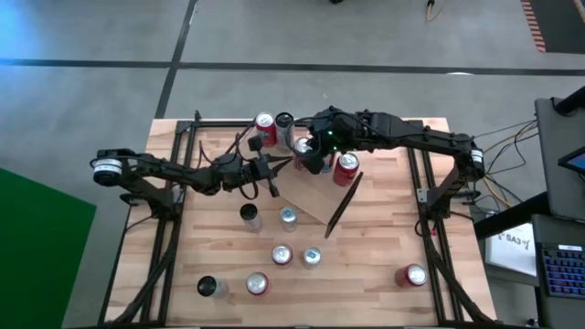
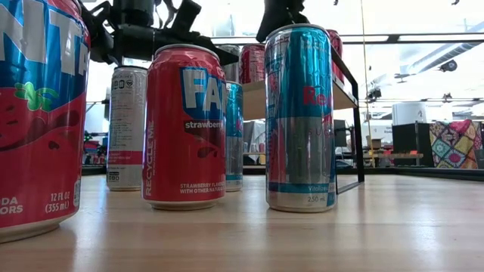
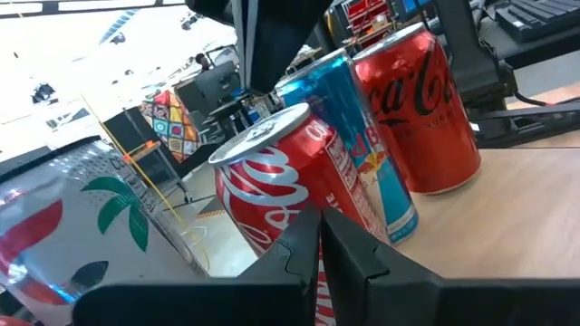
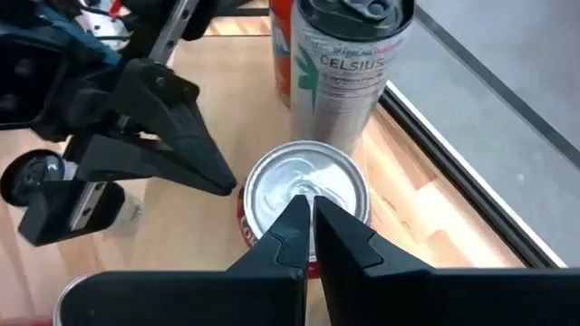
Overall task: Place canned beverage on shelf
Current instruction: Put the red/white soda can on the shelf
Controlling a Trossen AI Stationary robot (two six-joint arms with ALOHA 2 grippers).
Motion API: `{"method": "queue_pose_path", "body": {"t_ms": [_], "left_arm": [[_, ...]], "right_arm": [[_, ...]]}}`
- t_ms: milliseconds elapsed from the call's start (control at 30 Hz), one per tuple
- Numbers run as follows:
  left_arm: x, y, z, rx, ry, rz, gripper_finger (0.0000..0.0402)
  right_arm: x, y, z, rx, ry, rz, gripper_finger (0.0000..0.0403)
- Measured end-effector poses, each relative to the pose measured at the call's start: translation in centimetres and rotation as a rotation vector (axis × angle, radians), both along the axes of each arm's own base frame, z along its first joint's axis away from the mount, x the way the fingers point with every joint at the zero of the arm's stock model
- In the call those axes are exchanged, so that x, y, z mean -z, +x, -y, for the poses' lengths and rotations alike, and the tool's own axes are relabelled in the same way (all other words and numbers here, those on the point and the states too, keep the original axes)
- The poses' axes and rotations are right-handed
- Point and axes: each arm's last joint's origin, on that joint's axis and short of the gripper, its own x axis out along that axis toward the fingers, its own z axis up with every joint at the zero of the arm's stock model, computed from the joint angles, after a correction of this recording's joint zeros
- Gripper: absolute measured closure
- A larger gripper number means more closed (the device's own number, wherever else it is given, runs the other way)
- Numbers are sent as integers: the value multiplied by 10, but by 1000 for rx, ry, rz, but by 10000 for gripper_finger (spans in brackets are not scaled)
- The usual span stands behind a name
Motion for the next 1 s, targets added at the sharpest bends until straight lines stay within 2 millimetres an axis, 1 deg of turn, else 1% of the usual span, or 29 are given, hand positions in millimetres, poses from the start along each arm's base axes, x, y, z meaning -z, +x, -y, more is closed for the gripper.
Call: {"method": "queue_pose_path", "body": {"t_ms": [233, 367, 500, 700, 1000], "left_arm": [[1, 0, 0, -1, 0, -6, 402], [1, 0, -1, -2, 0, -9, 402], [1, 0, -1, -2, 0, -9, 402], [1, 0, -1, -2, -1, -10, 402], [2, 0, -1, -1, -2, -21, 402]], "right_arm": [[0, 1, -6, -8, 8, 5, 394], [0, 0, -4, 40, -46, -7, 394], [2, 2, -1, 47, -63, -18, 394], [14, 12, 3, 57, -85, -53, 394], [15, 13, 4, 48, -91, -58, 394]]}}
